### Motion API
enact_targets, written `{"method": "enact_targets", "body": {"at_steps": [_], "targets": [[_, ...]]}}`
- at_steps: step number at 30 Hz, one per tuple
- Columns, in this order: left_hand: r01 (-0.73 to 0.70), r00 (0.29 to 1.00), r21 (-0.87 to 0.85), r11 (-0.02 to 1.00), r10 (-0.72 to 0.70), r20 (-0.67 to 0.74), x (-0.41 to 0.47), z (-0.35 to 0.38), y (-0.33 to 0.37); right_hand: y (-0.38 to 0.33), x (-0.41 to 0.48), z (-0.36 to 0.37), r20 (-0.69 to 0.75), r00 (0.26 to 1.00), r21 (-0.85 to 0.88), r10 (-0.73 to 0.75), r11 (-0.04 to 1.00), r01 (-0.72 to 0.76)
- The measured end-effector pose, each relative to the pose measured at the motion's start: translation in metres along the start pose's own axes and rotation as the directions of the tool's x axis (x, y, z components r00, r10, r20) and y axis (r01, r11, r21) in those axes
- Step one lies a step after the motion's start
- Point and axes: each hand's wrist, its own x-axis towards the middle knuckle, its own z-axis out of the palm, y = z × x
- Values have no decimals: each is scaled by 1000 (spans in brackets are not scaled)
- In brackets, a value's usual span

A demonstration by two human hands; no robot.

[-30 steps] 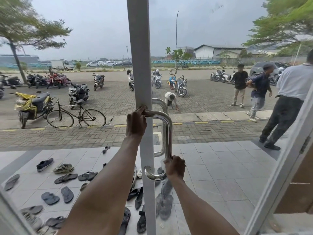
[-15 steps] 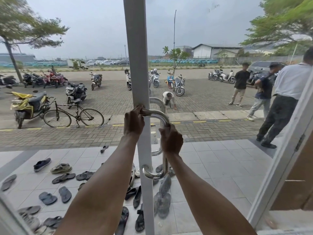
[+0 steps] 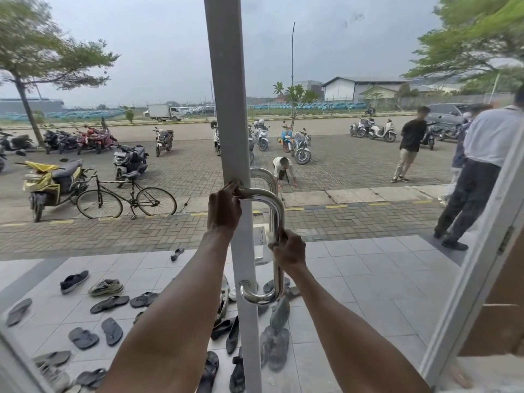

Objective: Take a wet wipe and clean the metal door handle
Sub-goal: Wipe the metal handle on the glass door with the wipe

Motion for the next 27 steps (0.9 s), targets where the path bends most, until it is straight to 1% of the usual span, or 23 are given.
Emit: {"method": "enact_targets", "body": {"at_steps": [4, 6, 8, 9, 15, 18, 22, 25, 27], "targets": [[-2, 1000, 19, 1000, 2, 4, 0, -1, 0, -30, 28, -23, 96, 993, 152, -64, 987, 49], [-1, 1000, 24, 1000, 1, -2, 0, 0, -1, -32, 35, -26, 141, 989, 201, -52, 979, 23], [-10, 1000, 30, 999, 10, -6, 0, 0, -1, -29, 36, -23, 187, 982, 239, -10, 970, -35], [-16, 1000, 25, 1000, 16, -7, 0, 1, -2, -26, 35, -20, 205, 979, 245, 8, 968, -59], [-31, 1000, 5, 1000, 31, -2, -1, 2, -4, 27, 18, 6, 316, 936, 142, 154, 968, -208], [-36, 999, -3, 999, 36, 2, -1, 3, -5, 36, 12, 15, 286, 947, 141, 147, 971, -193], [-39, 999, 1, 999, 39, 13, 0, 1, -5, 16, 16, 7, 259, 963, 143, 70, 984, -110], [-53, 999, 25, 998, 52, 11, 1, 0, -4, -9, 28, -2, 180, 984, 152, -16, 988, -12], [-59, 998, 32, 998, 59, 18, 1, 0, -5, -29, 36, -7, 114, 991, 190, -70, 981, 47]]}}
